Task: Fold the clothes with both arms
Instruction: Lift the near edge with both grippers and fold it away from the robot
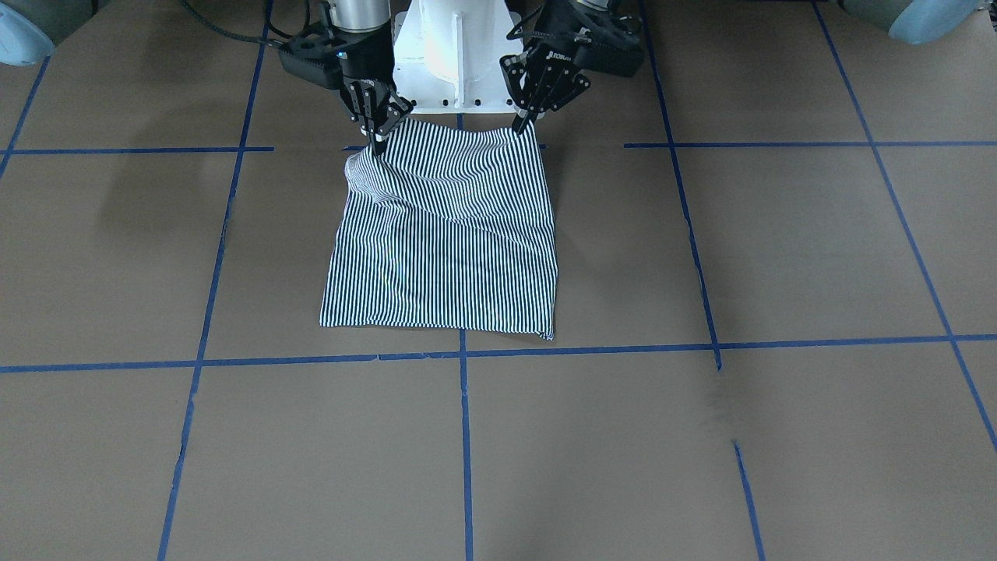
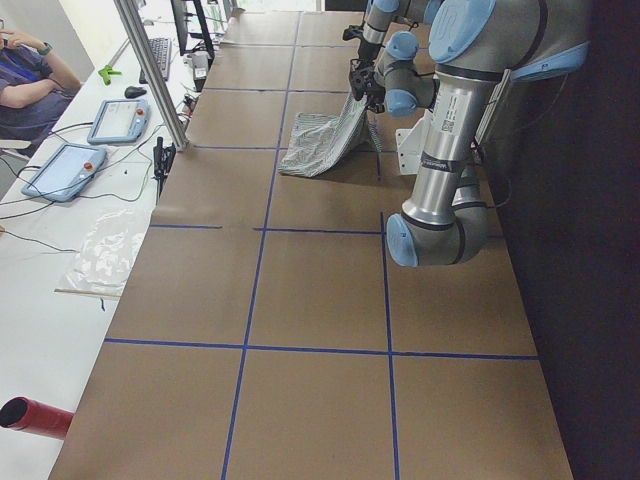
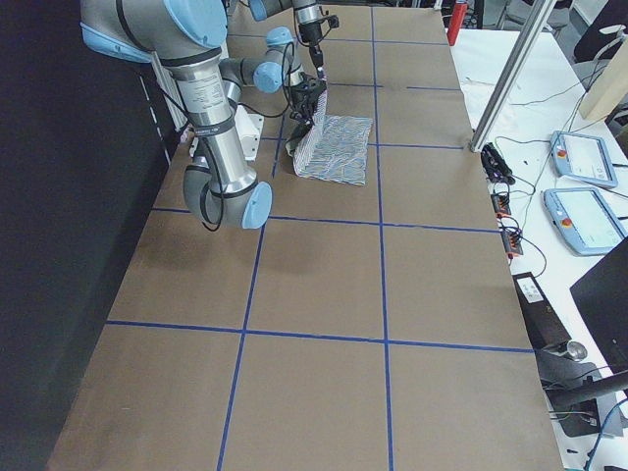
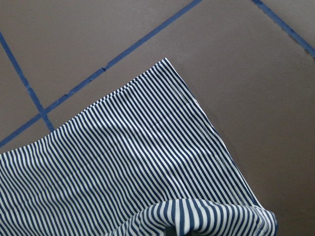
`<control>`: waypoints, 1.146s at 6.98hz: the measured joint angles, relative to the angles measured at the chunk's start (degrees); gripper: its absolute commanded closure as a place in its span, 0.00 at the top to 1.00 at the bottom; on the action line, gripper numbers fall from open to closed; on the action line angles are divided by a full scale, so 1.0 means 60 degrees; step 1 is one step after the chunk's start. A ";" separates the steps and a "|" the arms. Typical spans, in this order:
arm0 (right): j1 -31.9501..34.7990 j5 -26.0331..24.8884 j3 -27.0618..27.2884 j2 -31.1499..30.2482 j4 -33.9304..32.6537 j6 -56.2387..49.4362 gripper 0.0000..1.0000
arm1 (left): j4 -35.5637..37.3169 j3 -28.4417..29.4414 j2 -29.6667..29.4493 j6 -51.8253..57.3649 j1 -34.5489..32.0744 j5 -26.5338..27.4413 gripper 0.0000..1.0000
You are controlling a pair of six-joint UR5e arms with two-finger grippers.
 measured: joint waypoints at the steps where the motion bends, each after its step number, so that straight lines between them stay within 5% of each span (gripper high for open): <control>1: 0.0146 -0.0014 -0.0621 0.0078 0.0547 -0.0025 0.00 | -0.0062 0.0724 -0.0389 0.0329 -0.0430 -0.0122 0.00; 5: 0.1094 -0.0004 -0.2858 0.0739 0.1876 -0.0639 0.00 | -0.1573 0.3739 -0.1308 0.0928 -0.1030 -0.0122 0.00; 8: 0.1598 -0.0002 -0.4562 0.1144 0.3050 -0.0895 0.00 | -0.2500 0.5012 -0.1458 0.1075 -0.1057 -0.0101 0.00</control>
